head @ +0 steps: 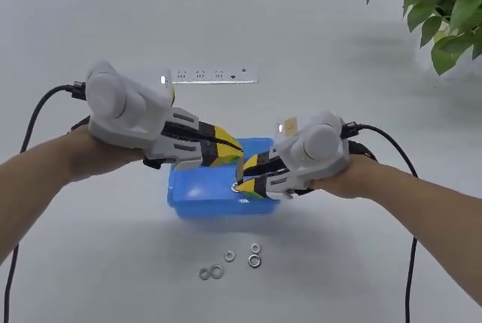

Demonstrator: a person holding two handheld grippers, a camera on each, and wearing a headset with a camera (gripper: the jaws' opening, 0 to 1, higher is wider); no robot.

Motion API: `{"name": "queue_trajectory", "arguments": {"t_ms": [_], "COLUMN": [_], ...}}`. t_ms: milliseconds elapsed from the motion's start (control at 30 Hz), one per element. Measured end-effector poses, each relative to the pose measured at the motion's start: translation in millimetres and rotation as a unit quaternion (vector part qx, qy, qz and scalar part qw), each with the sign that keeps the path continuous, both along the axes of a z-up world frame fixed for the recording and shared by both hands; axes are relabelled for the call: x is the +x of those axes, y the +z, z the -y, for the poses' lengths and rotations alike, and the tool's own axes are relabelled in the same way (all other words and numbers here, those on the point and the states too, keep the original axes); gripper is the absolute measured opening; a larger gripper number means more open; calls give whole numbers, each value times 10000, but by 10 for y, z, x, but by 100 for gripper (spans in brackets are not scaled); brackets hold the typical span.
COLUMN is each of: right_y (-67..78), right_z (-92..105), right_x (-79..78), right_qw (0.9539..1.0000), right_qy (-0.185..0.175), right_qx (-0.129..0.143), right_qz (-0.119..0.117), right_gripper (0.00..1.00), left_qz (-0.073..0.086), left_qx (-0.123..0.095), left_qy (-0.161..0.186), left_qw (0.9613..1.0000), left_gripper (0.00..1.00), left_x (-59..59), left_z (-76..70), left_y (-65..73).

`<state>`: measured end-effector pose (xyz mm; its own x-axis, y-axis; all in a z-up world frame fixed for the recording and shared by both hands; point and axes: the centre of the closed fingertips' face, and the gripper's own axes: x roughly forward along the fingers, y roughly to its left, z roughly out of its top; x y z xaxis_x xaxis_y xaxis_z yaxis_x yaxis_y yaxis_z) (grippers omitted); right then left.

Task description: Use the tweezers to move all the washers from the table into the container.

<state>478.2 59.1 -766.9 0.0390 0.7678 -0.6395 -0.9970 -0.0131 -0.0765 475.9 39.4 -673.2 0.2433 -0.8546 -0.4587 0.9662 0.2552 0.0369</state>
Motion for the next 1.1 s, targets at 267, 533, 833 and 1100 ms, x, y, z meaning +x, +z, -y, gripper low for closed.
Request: {"name": "queue_trajectory", "arguments": {"t_ms": [267,533,833,1100], "right_y": [100,262,435,549], "right_z": [54,125,281,455], "right_x": [-23,-53,-139,-234], "right_qw": [9999,9994,9978,9955], "right_qy": [-89,-279,-566,-834], "right_qx": [54,197,352,455], "right_qz": [34,29,-45,14], "right_gripper": [18,25,37,57], "left_qz": [22,35,57,72], "left_qx": [-13,7,32,45], "left_qy": [4,-4,1,1], "left_qw": [10000,10000,10000,10000], "left_gripper": [4,3,3,3], "left_x": [-9,-38,-75,-113], "left_z": [13,15,8,13], "left_y": [70,121,173,208]}}
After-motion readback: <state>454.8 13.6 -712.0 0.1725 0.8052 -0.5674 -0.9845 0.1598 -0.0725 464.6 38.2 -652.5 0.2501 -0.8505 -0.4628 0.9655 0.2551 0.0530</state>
